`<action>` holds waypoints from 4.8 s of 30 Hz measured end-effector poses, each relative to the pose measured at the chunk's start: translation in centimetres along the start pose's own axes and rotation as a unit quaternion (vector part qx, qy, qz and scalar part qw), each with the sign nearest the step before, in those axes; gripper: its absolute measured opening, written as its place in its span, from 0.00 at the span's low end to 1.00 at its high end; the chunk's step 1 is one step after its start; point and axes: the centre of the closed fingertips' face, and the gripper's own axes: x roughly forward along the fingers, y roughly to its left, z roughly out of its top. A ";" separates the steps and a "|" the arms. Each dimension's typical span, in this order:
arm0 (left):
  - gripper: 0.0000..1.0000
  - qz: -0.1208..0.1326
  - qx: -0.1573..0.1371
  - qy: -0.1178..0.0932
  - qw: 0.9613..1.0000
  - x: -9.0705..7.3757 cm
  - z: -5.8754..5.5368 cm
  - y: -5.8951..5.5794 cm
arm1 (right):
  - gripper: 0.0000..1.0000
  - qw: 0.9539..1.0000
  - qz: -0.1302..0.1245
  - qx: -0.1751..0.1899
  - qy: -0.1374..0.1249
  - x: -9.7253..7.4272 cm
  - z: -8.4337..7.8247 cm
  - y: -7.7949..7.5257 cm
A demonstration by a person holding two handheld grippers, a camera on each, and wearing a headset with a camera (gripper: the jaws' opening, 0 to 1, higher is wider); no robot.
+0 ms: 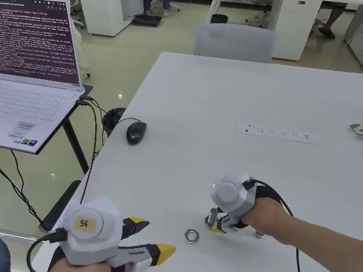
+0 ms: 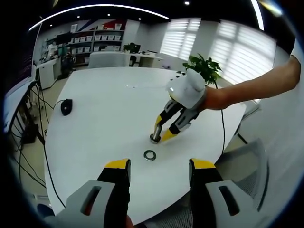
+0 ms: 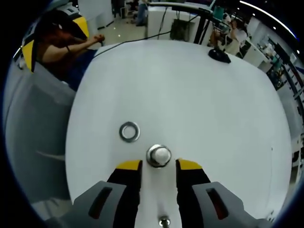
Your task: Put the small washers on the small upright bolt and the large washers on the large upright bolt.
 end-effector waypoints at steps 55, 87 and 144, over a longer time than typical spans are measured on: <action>0.48 0.019 -0.005 -0.012 1.000 -1.8 -0.2 1.1 | 0.32 0.991 0.076 -0.111 -0.002 3.0 5.0 5.6; 0.48 0.021 -0.010 -0.008 1.000 -2.1 -0.6 1.2 | 0.28 0.986 0.054 -0.154 0.035 4.6 4.4 5.1; 0.48 0.006 -0.004 -0.005 1.000 -0.8 -0.3 0.1 | 0.28 0.998 0.051 -0.018 -0.008 2.1 -1.9 7.3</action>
